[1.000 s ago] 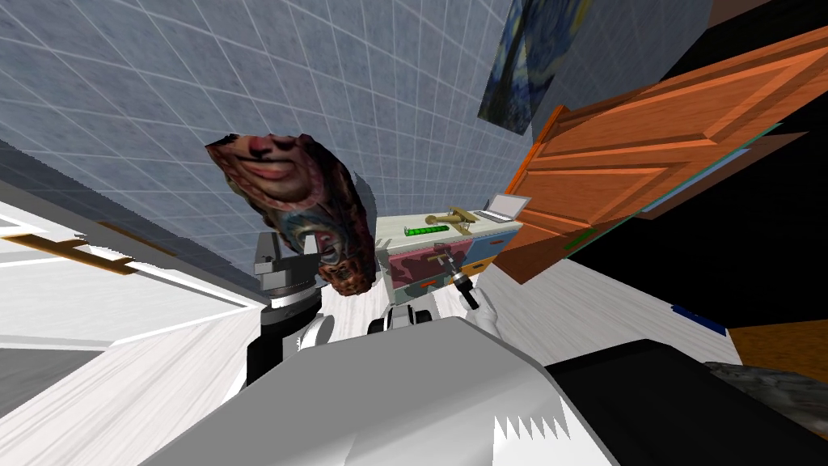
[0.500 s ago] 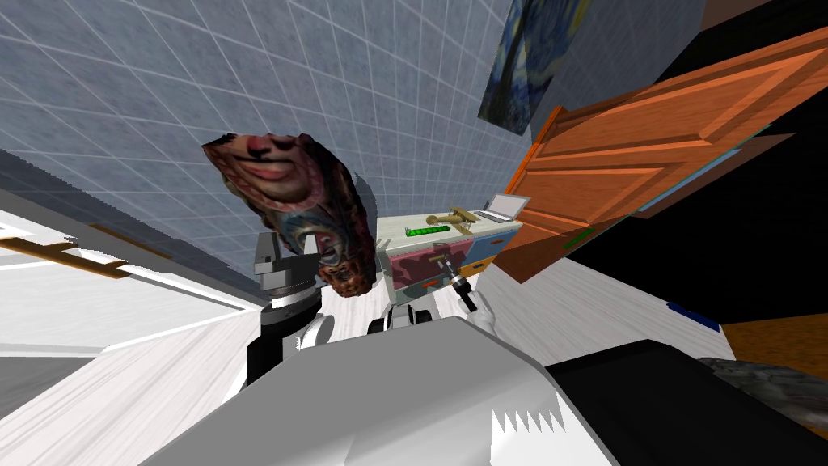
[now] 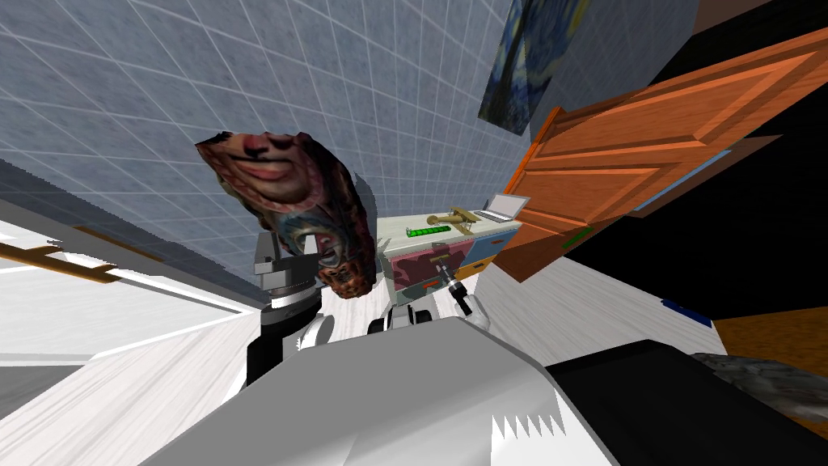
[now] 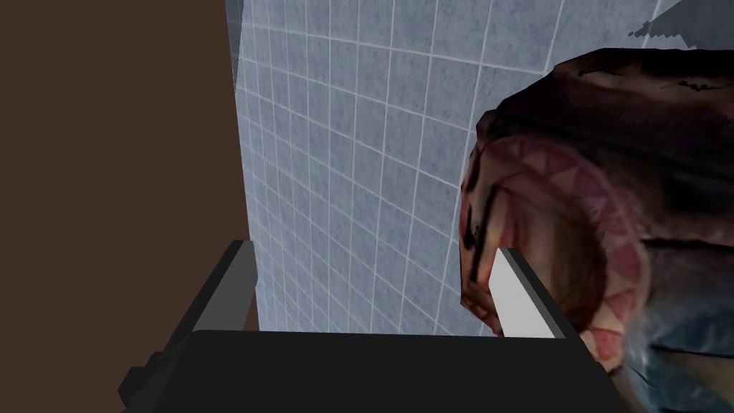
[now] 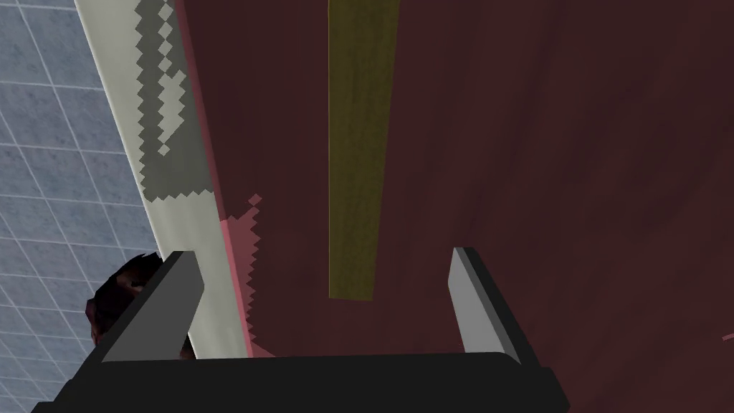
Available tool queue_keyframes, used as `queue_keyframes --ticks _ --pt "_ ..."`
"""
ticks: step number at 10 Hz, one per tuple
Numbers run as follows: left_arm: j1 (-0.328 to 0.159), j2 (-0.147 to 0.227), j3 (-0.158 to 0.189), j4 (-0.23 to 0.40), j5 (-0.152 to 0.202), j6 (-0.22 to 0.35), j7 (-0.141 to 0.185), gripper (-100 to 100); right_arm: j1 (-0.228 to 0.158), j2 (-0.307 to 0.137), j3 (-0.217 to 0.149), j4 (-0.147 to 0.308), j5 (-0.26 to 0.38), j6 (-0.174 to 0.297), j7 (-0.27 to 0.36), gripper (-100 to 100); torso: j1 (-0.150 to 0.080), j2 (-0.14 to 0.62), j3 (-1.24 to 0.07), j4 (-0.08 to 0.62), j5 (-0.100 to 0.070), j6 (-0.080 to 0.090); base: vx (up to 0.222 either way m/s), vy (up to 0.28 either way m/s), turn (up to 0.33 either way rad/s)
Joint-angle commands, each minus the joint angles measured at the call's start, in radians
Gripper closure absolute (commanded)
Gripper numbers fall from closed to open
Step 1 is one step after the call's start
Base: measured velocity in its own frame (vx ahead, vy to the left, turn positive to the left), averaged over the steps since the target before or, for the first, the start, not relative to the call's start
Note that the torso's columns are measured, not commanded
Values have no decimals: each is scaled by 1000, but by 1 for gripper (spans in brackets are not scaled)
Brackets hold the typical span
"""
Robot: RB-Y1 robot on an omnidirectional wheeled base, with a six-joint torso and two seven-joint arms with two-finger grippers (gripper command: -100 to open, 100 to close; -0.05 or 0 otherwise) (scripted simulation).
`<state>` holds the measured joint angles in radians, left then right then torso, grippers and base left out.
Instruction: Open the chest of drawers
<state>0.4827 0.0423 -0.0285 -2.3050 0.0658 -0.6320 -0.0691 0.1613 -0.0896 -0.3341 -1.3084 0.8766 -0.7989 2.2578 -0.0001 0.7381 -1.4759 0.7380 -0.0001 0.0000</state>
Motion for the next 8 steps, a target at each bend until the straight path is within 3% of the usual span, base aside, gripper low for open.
queue_keyframes --ticks 1,3,4,5,6,7,8 --pt "0 0 0 0 0 0 0 0 -3 77 -11 37 26 -1 61 -100 0 0 0 0 0 0 15 21 -15" --pt "0 0 0 0 0 0 0 0 -3 124 -14 47 35 0 76 -100 0 0 0 0 0 0 10 14 -9" --pt "0 0 0 0 0 0 0 0 -14 106 -16 56 31 -1 73 -100 0 0 0 0 0 0 3 6 0" --pt "0 0 0 0 0 0 0 0 -32 93 -12 46 35 27 50 -100 -1 0 0 0 0 0 56 38 34" --pt "0 0 0 0 0 0 0 0 -21 100 -13 47 34 12 63 -100 1 -2 -1 0 0 0 37 24 9" --pt "0 0 0 0 0 0 0 0 -22 100 -13 46 34 16 59 100 0 -1 -1 0 0 0 5 4 -1" --pt "0 0 0 0 0 0 0 0 -21 93 -10 40 35 17 50 100 -1 1 1 0 0 0 -108 -29 -26"
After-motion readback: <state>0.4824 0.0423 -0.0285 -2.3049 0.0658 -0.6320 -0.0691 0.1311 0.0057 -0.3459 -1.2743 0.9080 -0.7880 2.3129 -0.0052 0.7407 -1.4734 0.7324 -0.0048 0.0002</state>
